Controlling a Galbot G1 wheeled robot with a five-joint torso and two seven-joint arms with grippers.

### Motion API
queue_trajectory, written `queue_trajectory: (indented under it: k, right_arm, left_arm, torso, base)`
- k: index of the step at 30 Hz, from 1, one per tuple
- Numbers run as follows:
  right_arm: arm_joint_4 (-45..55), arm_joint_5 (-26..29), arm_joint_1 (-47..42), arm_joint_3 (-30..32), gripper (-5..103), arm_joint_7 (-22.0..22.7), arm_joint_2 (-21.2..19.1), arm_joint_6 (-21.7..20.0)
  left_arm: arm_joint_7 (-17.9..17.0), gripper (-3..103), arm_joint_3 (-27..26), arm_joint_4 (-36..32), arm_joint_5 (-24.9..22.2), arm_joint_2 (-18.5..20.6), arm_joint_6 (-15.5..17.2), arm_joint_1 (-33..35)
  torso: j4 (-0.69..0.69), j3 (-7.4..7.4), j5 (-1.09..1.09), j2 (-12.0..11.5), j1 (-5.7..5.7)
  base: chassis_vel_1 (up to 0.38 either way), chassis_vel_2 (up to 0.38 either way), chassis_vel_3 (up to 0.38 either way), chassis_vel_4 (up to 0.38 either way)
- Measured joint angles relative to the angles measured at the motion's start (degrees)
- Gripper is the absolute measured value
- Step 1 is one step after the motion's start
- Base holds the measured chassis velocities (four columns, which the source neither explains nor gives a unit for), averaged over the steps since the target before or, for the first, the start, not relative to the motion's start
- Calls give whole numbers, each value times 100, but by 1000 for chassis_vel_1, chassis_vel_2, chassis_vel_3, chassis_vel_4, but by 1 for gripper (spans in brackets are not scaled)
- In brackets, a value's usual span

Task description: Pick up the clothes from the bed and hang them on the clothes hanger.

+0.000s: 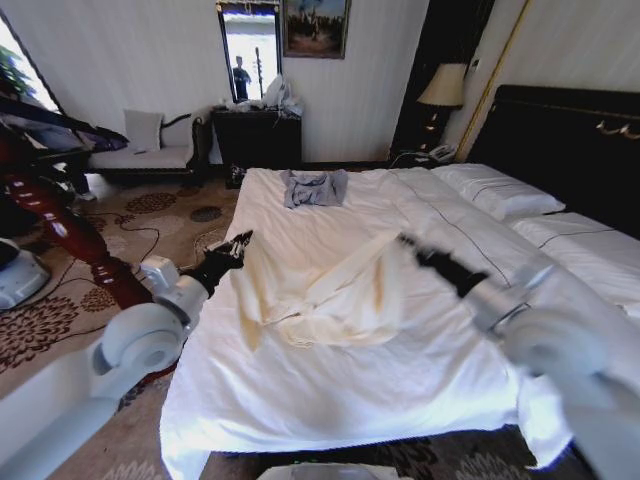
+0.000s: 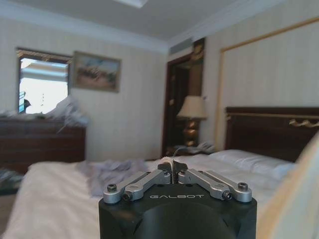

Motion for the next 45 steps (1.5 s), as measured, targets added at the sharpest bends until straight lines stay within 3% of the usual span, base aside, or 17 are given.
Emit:
queue_trajectory:
  k: [4, 8, 10, 15, 19, 20, 23, 29, 31, 32, 35, 37, 38, 42, 45]
  right_arm:
    - [80, 702, 514, 315, 0, 308, -521, 6]
    - [60, 1050, 489, 658, 0, 394, -776, 8]
    - [11, 1396, 355, 1103, 0, 457, -984, 1]
    - [-115, 1680, 151, 1694, 0, 489, -1220, -43]
    - [-146, 1735, 171, 1793, 0, 527, -1338, -66]
    - [-185, 1535, 207, 1808, 0, 498, -1472, -84]
    - [-295, 1065, 299, 1691, 0, 457, -1632, -85]
    - [-968, 226, 451, 1346, 0, 486, -2281, -102]
    - [-1169, 161, 424, 1327, 0, 498, -2551, -133]
    - [-1169, 161, 424, 1327, 0, 498, -2551, -133]
    - [-1466, 154, 388, 1329, 0, 477, -2895, -126]
    - [-1883, 140, 358, 1393, 0, 356, -3345, -26]
    - [-1883, 140, 358, 1393, 0, 356, -3345, -26]
    - [-2597, 19, 49, 1605, 0, 44, -4243, 256]
    - [-2741, -43, -115, 1625, 0, -17, -4492, 359]
  left_arm:
    - [-109, 2, -212, -266, -393, 27, 3, -434]
    - [-156, 2, -460, -297, -739, 70, 3, -688]
    - [-201, 2, -897, -332, -1019, 155, 3, -612]
    - [-287, 2, -1392, -461, -1222, 214, 10, -359]
    - [-299, 2, -1620, -473, -1337, 262, 11, -387]
    - [-255, 2, -1878, -442, -1534, 355, 29, -480]
    - [-216, 2, -1980, -267, -1614, 462, 39, -683]
    - [24, 2, -1249, 896, -1466, 475, 118, -1859]
    - [153, 2, -750, 1303, -1406, 373, 131, -2465]
    - [153, 2, -750, 1303, -1406, 373, 131, -2465]
    - [215, 2, 80, 1707, -1347, 102, 129, -3455]
    - [223, 2, 853, 2023, -1310, -221, 123, -4243]
    - [223, 2, 853, 2023, -1310, -221, 123, -4243]
    - [213, 2, 1580, 2685, -1107, -719, 84, -5062]
    - [166, 2, 1673, 2874, -1020, -889, 67, -5143]
  torso:
    - [1, 0, -1, 0, 0]
    - [-1, 0, 0, 0, 1]
    - [-1, 0, 1, 0, 0]
    - [0, 0, -2, 0, 0]
    - [0, 0, -1, 0, 0]
    - [0, 0, 0, 0, 0]
    - [1, -1, 1, 1, 0]
    - [1, 1, -1, 0, 1]
    - [2, 1, -2, -1, 1]
    - [2, 1, -2, -1, 1]
    - [2, 0, 1, -1, 1]
    - [-1, 1, -1, -1, 1]
    - [-1, 1, -1, -1, 1]
    - [-3, 1, -1, -1, 1]
    - [-1, 1, -1, -1, 2]
  base:
    - [0, 0, 0, 0]
    - [0, 0, 0, 0]
    - [0, 0, 0, 0]
    - [0, 0, 0, 0]
    - [0, 0, 0, 0]
    - [0, 0, 0, 0]
    - [0, 0, 0, 0]
    - [0, 0, 0, 0]
    - [0, 0, 0, 0]
    - [0, 0, 0, 0]
    - [0, 0, 0, 0]
    - [0, 0, 0, 0]
    - [0, 0, 0, 0]
    - [0, 0, 0, 0]
    - [0, 0, 0, 0]
